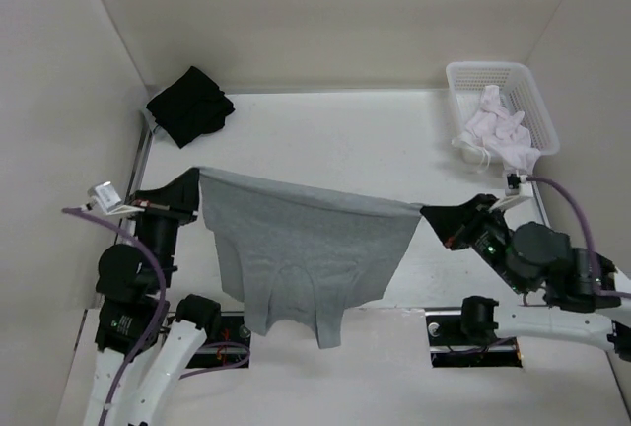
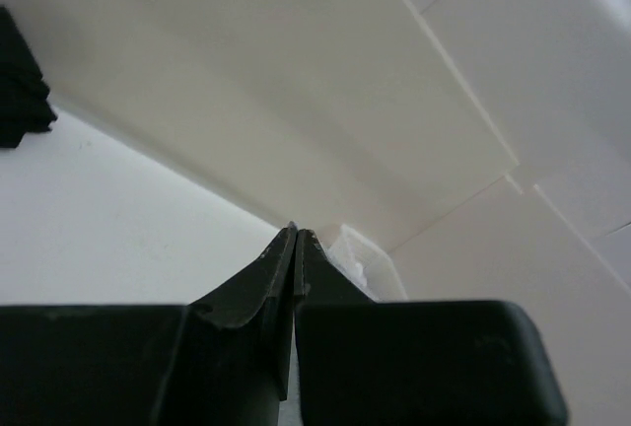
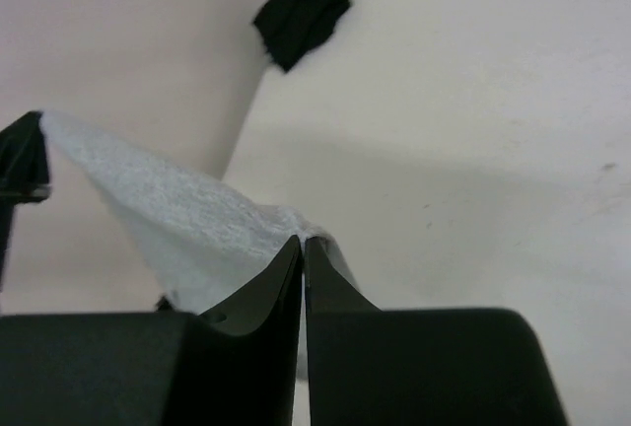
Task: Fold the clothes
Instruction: Fold the tank top
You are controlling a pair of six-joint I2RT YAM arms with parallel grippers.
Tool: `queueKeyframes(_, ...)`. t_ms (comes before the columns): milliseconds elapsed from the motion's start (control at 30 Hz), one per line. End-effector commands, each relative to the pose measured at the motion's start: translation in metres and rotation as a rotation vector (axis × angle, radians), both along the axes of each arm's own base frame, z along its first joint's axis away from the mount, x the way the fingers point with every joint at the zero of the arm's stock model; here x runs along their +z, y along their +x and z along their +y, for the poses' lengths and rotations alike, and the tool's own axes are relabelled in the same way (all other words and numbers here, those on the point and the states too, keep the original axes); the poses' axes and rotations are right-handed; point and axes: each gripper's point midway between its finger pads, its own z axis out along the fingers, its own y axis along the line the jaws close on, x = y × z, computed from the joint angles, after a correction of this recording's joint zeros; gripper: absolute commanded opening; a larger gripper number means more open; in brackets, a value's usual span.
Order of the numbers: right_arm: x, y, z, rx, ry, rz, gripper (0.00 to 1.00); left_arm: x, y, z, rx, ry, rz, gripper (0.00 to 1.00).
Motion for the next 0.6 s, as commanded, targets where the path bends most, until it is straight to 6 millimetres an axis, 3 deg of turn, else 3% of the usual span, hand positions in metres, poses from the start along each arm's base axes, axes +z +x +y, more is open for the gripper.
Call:
queueKeyframes(0, -0.023, 0.032, -0.012, -0.163, -0.197, -0.036, 0.06, -0.063, 0.039, -0.015, -0.008, 0.033, 0.17, 0.0)
queueKeyframes(133, -0.066, 0.086, 0.009, -0.14, -0.227, 0.013, 0.04, -0.135, 0.085, -0.028, 0.003, 0.037, 0.315, 0.0)
queueKeyframes(300, -0.131, 0.187, -0.008, -0.198, -0.143, 0.172, 0.04, -0.194, 0.155, -0.025, 0.077, 0.048, 0.435, 0.0)
queueKeyframes(433, -0.162, 0.255, 0.005, -0.197, -0.18, 0.249, 0.04, -0.222, 0.211, -0.03, 0.092, 0.049, 0.496, 0.0)
queueKeyframes(567, -0.16, 0.306, 0.002, -0.226, -0.185, 0.26, 0.04, -0.216, 0.253, -0.029, 0.094, 0.039, 0.485, 0.0)
